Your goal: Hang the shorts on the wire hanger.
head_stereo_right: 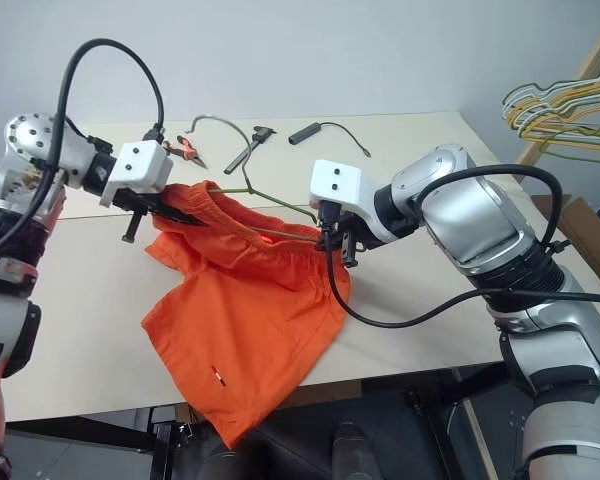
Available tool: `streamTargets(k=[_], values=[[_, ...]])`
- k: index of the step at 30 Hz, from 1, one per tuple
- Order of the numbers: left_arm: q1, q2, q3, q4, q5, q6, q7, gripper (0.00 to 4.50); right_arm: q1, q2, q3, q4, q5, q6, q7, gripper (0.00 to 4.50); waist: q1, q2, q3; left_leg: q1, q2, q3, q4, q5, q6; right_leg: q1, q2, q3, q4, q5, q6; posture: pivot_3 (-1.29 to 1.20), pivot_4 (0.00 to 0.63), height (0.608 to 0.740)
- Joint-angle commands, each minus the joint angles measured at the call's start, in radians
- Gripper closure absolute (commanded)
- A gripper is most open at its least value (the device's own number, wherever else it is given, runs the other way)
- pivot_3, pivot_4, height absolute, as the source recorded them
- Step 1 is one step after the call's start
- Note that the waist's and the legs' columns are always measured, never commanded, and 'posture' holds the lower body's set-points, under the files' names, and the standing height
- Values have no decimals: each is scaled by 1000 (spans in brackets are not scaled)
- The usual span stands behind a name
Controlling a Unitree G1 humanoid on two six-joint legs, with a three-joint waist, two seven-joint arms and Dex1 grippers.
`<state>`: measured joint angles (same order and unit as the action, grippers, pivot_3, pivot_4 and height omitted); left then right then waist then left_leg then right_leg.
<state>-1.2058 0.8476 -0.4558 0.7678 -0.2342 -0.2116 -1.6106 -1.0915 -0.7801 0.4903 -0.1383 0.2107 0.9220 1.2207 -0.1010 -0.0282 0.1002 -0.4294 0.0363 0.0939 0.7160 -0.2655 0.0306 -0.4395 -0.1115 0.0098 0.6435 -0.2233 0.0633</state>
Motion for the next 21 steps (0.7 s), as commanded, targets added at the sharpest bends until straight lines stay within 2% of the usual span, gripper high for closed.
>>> streamTargets(k=[1,5,12,17,21], values=[[-8,21,5,-35,-43,15,-4,4500,-14,-20,-57,-34,12,-27,19,3752,0,0,0,0,0,0,0,0,0,0,0,0,0,0,0,-95,13,740],[-3,24,13,-32,-64,46,-4,4500,7,-72,-114,-38,22,-5,11,2368,2,0,0,0,0,0,0,0,0,0,0,0,0,0,0,-99,17,740],[27,44,31,-32,-93,105,-4,4500,113,-198,-324,-70,71,79,-49,26,2,0,0,0,0,0,0,0,0,0,0,0,0,0,0,-118,35,740],[44,44,60,-23,-110,162,-4,4500,369,-253,-608,-136,146,107,-101,26,5,-1,0,0,0,0,1,-1,2,0,0,0,0,0,0,-120,47,740],[44,45,61,-16,-105,167,-4,4500,617,-181,-750,-231,225,79,-134,26,6,-1,-1,1,0,0,1,-2,3,2,0,0,0,0,0,-122,56,740]])
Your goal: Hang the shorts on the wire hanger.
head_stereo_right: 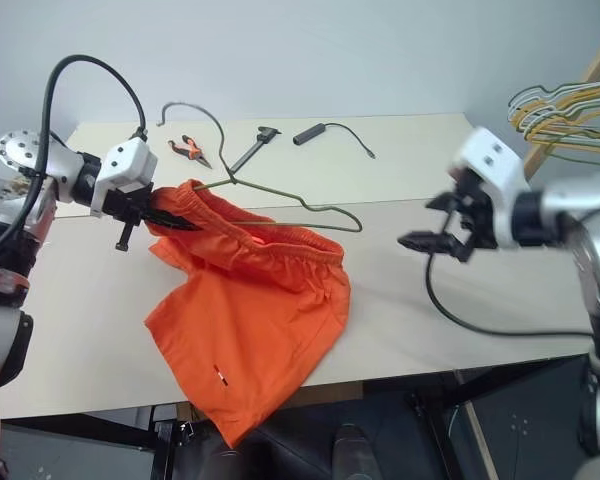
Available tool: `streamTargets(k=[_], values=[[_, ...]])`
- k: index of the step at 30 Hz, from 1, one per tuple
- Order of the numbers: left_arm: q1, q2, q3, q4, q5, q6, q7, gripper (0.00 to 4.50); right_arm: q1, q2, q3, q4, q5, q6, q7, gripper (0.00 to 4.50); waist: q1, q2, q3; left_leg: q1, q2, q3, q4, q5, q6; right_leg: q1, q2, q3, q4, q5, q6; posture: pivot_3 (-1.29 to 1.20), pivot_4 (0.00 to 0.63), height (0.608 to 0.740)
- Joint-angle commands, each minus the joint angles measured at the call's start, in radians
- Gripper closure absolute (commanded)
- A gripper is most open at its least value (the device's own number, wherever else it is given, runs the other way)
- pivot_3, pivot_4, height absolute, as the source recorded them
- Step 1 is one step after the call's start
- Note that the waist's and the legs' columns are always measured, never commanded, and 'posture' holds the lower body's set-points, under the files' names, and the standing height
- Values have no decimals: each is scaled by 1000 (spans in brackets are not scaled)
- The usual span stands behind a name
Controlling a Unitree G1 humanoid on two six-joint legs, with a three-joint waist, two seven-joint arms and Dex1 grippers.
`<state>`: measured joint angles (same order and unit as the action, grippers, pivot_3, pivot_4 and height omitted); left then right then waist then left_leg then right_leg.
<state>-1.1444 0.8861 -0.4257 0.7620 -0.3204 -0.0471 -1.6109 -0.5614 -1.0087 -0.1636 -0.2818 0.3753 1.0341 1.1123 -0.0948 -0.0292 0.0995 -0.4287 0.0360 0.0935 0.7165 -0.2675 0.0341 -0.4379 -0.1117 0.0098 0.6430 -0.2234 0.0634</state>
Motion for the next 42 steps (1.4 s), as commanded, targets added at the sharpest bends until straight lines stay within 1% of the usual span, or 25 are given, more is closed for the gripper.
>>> streamTargets(k=[1,3,5,6,9,13,17,19,21,24,29,31,35,38,42], values=[[-20,5,30,-7,-16,3,-4,4500,140,87,-102,-116,74,-48,-48,26,-2,0,0,1,0,0,0,0,0,0,0,0,1,0,0,-122,57,740],[-26,3,29,1,-13,3,-4,4500,212,161,-85,-154,83,-79,-95,26,-5,0,0,4,0,0,0,0,1,2,1,2,-1,0,0,-120,62,740],[-34,0,30,8,-9,5,-4,4500,248,253,-42,-163,81,-116,-159,26,-8,0,0,6,0,0,0,0,1,2,1,4,-1,0,0,-118,64,740],[-36,0,31,10,-9,5,-4,4500,256,280,-31,-165,81,-126,-180,26,-8,0,0,7,0,0,0,0,1,3,1,4,-1,0,0,-118,64,740],[-36,4,31,6,-11,9,-4,4500,238,386,44,-152,82,-140,-248,26,-6,0,0,7,0,0,0,0,1,2,1,5,0,0,0,-108,66,740],[-29,12,35,-1,-14,13,-4,4500,198,486,139,-90,49,-175,-327,26,-3,0,0,7,0,-3,0,0,1,2,1,4,0,0,0,-98,67,740],[-23,17,40,-8,-15,17,-4,4500,136,577,193,-15,45,-184,-383,26,-3,0,0,6,0,-3,0,0,1,2,1,4,1,0,0,-95,68,740],[-19,17,43,-13,-13,21,-4,4500,113,604,210,22,33,-189,-406,391,-3,0,0,6,0,-4,0,0,1,2,1,4,4,0,0,-89,71,740],[-15,18,46,-19,-13,25,-4,4500,104,616,213,40,34,-193,-415,962,-1,0,0,6,0,-5,0,0,1,2,1,4,4,0,0,-85,72,740],[-11,21,51,-24,-12,30,-4,4500,107,610,202,37,50,-199,-411,2004,0,0,0,5,0,-5,0,0,1,2,1,3,4,0,0,-84,74,740],[6,41,52,-39,-19,40,-4,4500,124,579,148,21,93,-194,-392,3836,-1,0,0,6,0,-6,-1,-1,1,2,1,3,3,0,0,-87,78,740],[20,57,49,-51,-26,44,-4,4500,130,558,122,21,113,-190,-380,4486,-1,0,0,6,0,-6,-1,-1,1,2,1,3,3,0,0,-90,80,740],[57,100,34,-83,-44,31,-4,4500,128,507,83,51,146,-169,-358,4486,-1,0,0,6,0,-6,-1,-1,1,2,1,4,3,0,0,-93,82,740],[85,131,19,-100,-31,1,-4,4500,119,459,71,87,159,-164,-334,4486,-1,0,0,6,0,-6,-1,-1,1,2,1,4,3,0,0,-89,84,740],[112,141,31,-106,-14,-15,-4,4500,111,394,59,114,190,-165,-285,4486,0,0,0,6,0,-6,-1,-1,1,3,1,4,3,0,0,-83,82,740]])
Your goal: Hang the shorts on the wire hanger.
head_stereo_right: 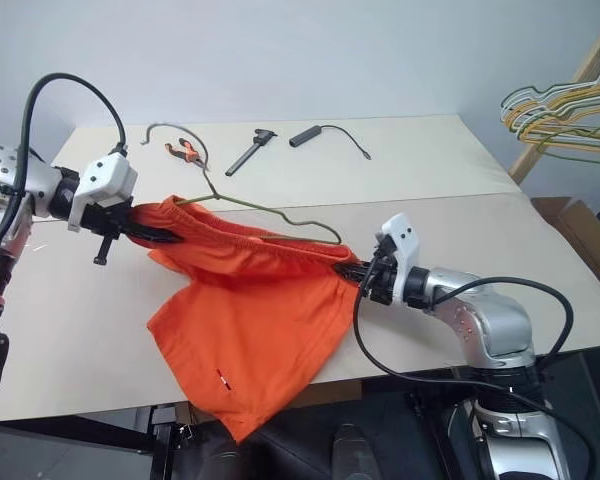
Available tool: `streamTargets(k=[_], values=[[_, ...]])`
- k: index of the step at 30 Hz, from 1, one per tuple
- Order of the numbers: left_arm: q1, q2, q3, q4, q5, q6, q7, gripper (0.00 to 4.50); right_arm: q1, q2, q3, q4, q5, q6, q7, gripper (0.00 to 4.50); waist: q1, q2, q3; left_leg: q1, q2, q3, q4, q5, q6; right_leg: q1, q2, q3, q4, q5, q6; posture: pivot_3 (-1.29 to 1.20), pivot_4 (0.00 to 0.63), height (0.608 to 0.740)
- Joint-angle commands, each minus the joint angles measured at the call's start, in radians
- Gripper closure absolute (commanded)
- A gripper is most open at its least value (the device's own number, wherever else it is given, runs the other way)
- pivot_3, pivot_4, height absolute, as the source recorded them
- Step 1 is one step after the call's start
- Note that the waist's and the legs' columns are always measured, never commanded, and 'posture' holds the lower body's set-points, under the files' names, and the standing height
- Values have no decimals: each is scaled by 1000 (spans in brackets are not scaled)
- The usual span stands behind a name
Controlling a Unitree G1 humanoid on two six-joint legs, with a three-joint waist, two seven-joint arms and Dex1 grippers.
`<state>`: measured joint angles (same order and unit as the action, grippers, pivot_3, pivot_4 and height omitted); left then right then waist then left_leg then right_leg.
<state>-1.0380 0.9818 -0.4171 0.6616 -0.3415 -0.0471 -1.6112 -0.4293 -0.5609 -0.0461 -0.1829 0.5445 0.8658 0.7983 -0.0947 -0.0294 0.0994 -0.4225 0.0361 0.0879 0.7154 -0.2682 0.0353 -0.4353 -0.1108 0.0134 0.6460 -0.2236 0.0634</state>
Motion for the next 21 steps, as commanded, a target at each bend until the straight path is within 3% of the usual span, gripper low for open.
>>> streamTargets(k=[1,15,21], values=[[13,48,27,-13,-3,-7,-3,4500,-28,-69,-58,32,20,0,35,4486,0,0,0,0,0,0,0,0,0,0,0,0,0,0,0,-82,81,740],[86,51,71,-85,-79,14,-3,4500,-66,-121,-24,106,19,4,72,4486,0,0,0,0,0,0,0,0,0,0,0,0,0,0,0,-79,64,740],[76,22,86,-51,10,-6,-3,4500,-72,-135,-32,111,27,1,81,4486,1,0,0,0,0,1,0,0,0,0,0,0,0,0,0,-85,64,740]])
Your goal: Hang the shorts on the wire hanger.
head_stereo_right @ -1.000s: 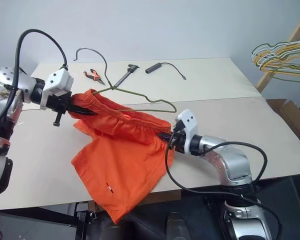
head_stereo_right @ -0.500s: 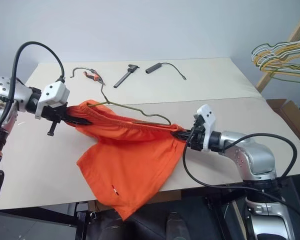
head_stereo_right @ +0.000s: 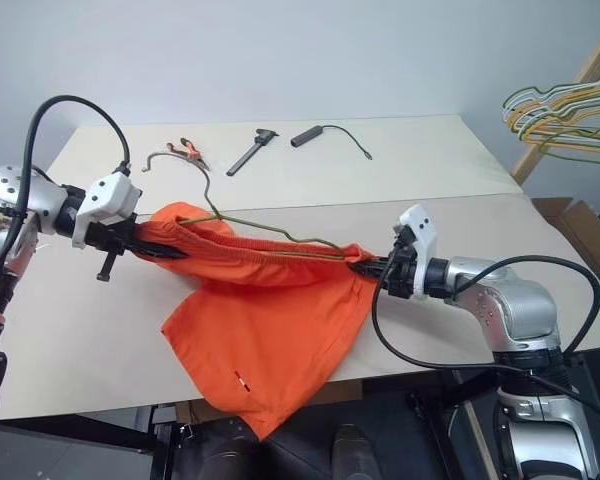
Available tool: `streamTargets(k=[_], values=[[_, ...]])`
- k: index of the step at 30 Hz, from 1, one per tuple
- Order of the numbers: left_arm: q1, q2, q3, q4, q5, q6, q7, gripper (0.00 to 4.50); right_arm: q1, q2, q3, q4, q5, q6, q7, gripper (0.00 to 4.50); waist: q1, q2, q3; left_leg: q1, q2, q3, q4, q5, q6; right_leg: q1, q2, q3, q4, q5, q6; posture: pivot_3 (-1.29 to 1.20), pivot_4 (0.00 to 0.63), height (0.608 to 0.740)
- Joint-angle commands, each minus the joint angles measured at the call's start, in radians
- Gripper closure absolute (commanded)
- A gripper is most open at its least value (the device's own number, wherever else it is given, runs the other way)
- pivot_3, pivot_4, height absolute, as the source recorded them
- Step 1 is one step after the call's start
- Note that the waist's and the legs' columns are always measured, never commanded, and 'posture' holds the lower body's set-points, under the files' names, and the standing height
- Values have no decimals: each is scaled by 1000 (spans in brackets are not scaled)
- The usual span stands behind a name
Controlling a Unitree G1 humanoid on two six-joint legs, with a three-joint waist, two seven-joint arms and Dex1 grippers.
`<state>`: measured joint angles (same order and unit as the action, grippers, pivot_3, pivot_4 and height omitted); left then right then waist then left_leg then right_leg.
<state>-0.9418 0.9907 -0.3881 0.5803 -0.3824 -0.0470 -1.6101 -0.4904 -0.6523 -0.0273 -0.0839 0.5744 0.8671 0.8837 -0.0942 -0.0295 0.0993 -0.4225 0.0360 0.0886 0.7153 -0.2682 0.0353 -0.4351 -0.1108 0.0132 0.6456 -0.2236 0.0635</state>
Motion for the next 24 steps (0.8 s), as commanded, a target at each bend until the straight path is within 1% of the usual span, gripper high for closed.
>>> streamTargets(k=[1,6,12,16,24], values=[[-26,7,65,41,72,-1,2,4500,-8,-48,-55,8,-1,-1,-2,4486,1,0,0,0,0,0,0,0,0,0,0,0,0,0,0,-86,64,740],[-32,-12,94,80,160,10,54,4500,10,-73,-69,-6,4,-14,19,4486,0,0,0,0,0,1,0,0,0,0,0,0,0,0,0,-88,66,740],[27,1,78,67,234,-75,4,4500,-5,-104,-58,-29,12,-37,63,4486,-1,0,0,0,0,2,0,0,0,0,0,0,0,0,0,-92,67,740],[63,-13,67,43,288,-111,11,4500,-36,-100,-43,-75,30,-29,75,4486,-2,0,0,0,0,2,0,0,0,0,0,0,0,0,0,-95,69,740],[20,-127,77,56,339,-81,92,4500,-51,-44,44,-249,62,25,22,4486,10,0,0,0,0,2,0,0,0,1,0,-1,0,0,0,-106,62,740]])
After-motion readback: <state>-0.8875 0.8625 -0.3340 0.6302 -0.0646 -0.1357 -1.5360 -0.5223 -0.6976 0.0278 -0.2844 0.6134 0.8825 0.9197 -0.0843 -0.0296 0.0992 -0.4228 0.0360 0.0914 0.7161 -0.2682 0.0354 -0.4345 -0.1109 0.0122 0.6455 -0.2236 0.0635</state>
